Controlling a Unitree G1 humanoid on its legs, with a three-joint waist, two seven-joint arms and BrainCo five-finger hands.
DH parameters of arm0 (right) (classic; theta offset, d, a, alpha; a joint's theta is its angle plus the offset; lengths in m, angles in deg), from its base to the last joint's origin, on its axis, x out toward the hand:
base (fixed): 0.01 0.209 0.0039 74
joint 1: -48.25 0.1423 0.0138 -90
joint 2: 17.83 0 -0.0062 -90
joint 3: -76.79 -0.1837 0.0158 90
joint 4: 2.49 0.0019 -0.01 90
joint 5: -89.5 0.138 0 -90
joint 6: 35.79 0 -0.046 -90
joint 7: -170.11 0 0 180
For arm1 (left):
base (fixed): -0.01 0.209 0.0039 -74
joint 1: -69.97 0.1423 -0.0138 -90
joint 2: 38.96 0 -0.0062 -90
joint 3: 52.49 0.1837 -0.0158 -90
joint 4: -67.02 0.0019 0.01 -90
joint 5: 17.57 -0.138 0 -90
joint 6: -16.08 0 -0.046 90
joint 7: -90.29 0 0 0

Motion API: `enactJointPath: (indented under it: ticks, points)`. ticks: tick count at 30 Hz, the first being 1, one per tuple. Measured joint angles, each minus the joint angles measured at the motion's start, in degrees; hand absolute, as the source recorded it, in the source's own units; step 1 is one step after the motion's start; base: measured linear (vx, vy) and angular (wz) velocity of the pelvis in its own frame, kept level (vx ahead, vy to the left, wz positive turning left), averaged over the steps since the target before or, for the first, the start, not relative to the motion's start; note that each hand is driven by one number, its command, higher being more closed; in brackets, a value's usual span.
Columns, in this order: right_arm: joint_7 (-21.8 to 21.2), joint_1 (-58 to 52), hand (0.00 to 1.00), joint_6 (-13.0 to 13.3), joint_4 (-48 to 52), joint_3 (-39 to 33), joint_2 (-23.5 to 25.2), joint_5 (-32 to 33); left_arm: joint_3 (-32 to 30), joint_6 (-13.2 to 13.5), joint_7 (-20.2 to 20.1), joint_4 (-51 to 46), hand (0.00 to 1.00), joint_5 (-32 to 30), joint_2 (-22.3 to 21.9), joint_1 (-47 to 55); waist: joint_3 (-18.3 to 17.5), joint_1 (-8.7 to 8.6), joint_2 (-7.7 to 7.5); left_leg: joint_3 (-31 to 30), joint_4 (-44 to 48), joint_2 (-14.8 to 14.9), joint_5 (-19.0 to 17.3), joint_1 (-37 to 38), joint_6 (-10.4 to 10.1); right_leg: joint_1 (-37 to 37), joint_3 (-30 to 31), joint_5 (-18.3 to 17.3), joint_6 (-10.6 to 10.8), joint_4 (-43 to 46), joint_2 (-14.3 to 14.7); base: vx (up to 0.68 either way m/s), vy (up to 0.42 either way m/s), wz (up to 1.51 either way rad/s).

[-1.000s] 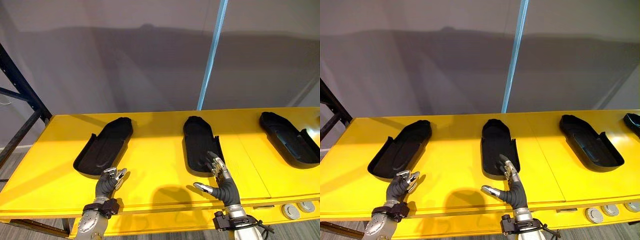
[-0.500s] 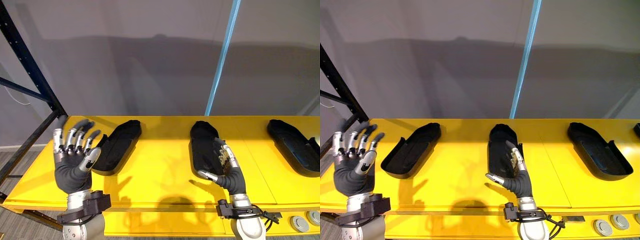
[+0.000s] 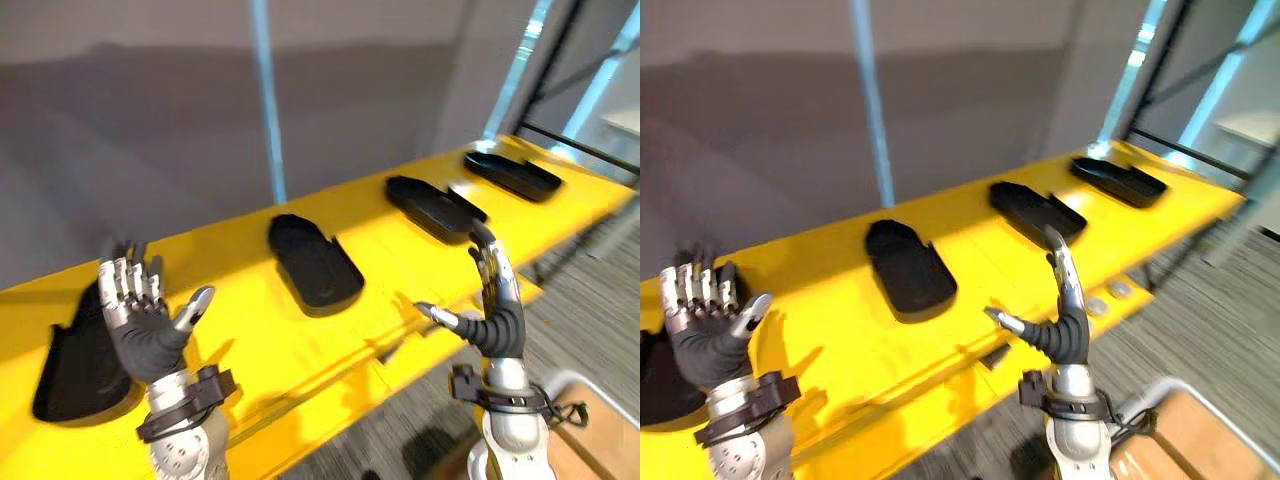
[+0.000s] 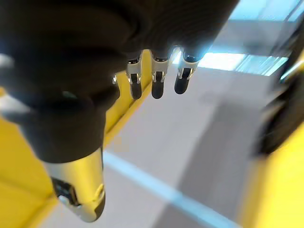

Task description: Walk over and take plastic housings, then place them on the shelf

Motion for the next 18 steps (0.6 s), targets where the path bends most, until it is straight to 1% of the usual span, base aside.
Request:
enactJointPath:
  ticks: [1,2,3,4,5,6,7,8,10,11,12,13,14,15,16,17,18]
  points:
    - [0.06,0.0,0.0,-0.08,-0.03,-1.64,1.47,-0.01,0.25,-0.18,-0.02,1.37,0.0,-0.01,0.16,-1.88,0.01,-0.02,-0.45,5.02,-2.86,0.85,2.56,-0.6,0.7,-1.48,-12.08,-0.59,-0.44,2.32,-0.75,-0.37,0.264,-2.19]
    - [0.11,0.2,0.0,-0.09,-0.31,-2.72,1.82,-0.04,0.19,-0.5,0.0,1.83,0.0,-0.02,0.19,-2.51,-0.2,0.15,-0.53,7.63,-4.86,1.7,4.03,-0.53,0.81,-1.72,-17.36,-3.13,-1.22,4.28,-0.97,-0.33,0.232,-1.93]
    - [0.11,1.03,0.0,-0.11,-0.95,-4.38,2.17,-0.05,0.0,-0.57,0.02,1.78,0.0,-0.06,0.18,-2.75,-0.21,0.37,-0.19,11.08,-7.73,3.12,5.89,-0.07,0.91,-1.73,-22.15,-6.91,-3.69,7.49,-0.58,-0.15,0.147,-1.76]
    - [0.27,2.41,0.0,-0.1,-2.28,-7.54,2.52,-0.04,-0.4,-0.59,-0.08,1.81,0.0,0.08,0.29,-3.36,0.36,0.14,0.8,13.78,-10.15,4.93,7.93,0.06,0.79,-0.81,-24.89,-11.9,-3.99,11.84,-0.21,-0.16,0.129,-1.68]
    - [0.82,3.14,0.0,-0.22,-3.95,-9.91,2.76,0.01,-0.73,-0.59,-0.26,1.94,0.0,0.12,0.27,-3.77,0.59,-0.12,1.17,15.58,-11.42,6.22,9.21,0.28,0.59,0.17,-26.13,-15.83,-3.86,15.23,-0.4,-0.2,0.084,-1.5]
    - [1.69,3.8,0.0,-0.35,-6.19,-12.33,3.19,0.08,-1.05,-0.58,-0.55,1.94,0.0,0.22,0.23,-3.66,0.6,-0.08,1.25,17.78,-12.78,7.78,10.21,0.78,0.28,2.16,-28.22,-20.82,-3.89,19.11,-1.25,-0.18,0.004,-1.16]
    - [2.35,4.17,0.0,-0.39,-7.46,-13.34,3.43,0.19,-1.86,-0.59,-0.99,1.94,0.0,0.33,0.23,-3.34,0.49,0.04,1.33,19.34,-13.52,9.07,10.68,1.08,-0.25,3.87,-30.65,-23.73,-4.19,21.05,-2.3,-0.22,-0.082,-1.31]
    - [3.02,4.58,0.0,-0.42,-8.52,-13.84,3.46,0.24,-3.38,-0.61,-1.64,1.93,0.0,0.84,0.27,-2.83,-0.09,0.5,1.57,21.57,-15.17,10.77,11.22,1.35,-0.86,6.93,-34.83,-26.25,-3.35,22.1,-4.49,-0.18,-0.102,-1.03]
    - [3.35,4.72,0.0,-0.42,-9.08,-13.81,3.46,0.2,-4.53,-0.66,-2.29,1.92,0.0,2.12,0.31,-2.51,-0.9,1.29,1.18,22.87,-16.62,11.56,11.95,1.25,-1.83,10.31,-37.45,-26.73,-2.75,20.26,-6.43,-0.17,-0.174,-0.76]
    - [3.41,4.72,0.0,-0.5,-9.63,-13.73,3.49,0.19,-4.51,-0.85,-2.61,1.77,0.0,2.56,0.53,-2.11,-1.63,1.62,0.18,23.59,-17.29,11.27,12.37,0.91,-3.34,13.46,-37.34,-26.74,-2.33,15.87,-7.53,-0.14,-0.221,-0.45]
    - [3.41,4.76,0.0,-0.59,-9.74,-13.59,3.61,0.18,-4.51,-1.03,-2.71,1.62,0.0,2.56,0.76,-2.06,-2.16,1.72,-0.63,23.83,-17.67,10.82,12.66,0.58,-3.81,14.43,-37.1,-27.23,-1.67,12.8,-7.79,-0.12,-0.284,-0.41]
    - [3.4,5.13,0.0,-0.72,-9.81,-13.48,4.13,0.03,-4.63,-1.26,-2.95,1.4,0.0,2.61,0.77,-2.05,-2.99,2.35,-1.88,24.84,-19.35,9.52,13.98,0.55,-5.2,15.57,-37.53,-29.0,-0.88,8.0,-8.83,-0.07,-0.287,-0.41]
    - [3.39,6.06,0.0,-0.91,-11.45,-13.29,4.1,0.03,-4.67,-1.75,-3.12,1.26,0.0,3.05,-0.79,-1.08,-3.83,2.65,-0.42,24.7,-21.6,9.78,15.76,1.11,-5.46,15.97,-36.96,-27.29,-1.51,5.38,-7.73,-0.02,-0.265,-0.48]
    - [3.4,6.38,0.0,-1.31,-12.27,-13.18,4.01,0.04,-4.36,-1.77,-3.43,0.89,0.0,3.07,-1.46,-0.61,-4.15,2.75,0.08,24.42,-23.01,9.94,16.7,1.76,-5.36,16.1,-36.43,-26.77,-1.92,4.61,-7.03,0.03,-0.208,-0.47]
    - [3.34,6.6,0.0,-1.74,-13.86,-12.7,3.89,0.04,-4.26,-1.88,-4.01,0.22,0.0,3.02,-2.42,-0.31,-4.69,2.73,0.98,24.23,-24.66,10.96,17.79,3.12,-6.95,16.66,-35.54,-26.44,-2.22,3.97,-5.73,0.06,-0.18,-0.34]
    - [3.2,6.51,0.0,-2.12,-14.66,-12.36,3.88,0.06,-4.26,-1.9,-4.29,-0.36,0.0,3.0,-2.74,-0.34,-5.02,2.68,1.37,24.2,-25.68,12.07,18.01,4.36,-7.41,17.28,-35.44,-26.43,-2.21,4.04,-4.58,0.06,-0.209,-0.27]
    - [3.0,6.52,0.0,-2.29,-14.82,-12.35,3.87,0.06,-4.28,-1.89,-4.53,-0.5,0.0,3.0,-2.7,-0.3,-5.14,2.73,1.47,24.14,-26.13,12.57,18.05,4.86,-7.47,17.44,-35.41,-26.43,-2.21,4.11,-4.07,0.05,-0.163,-0.13]
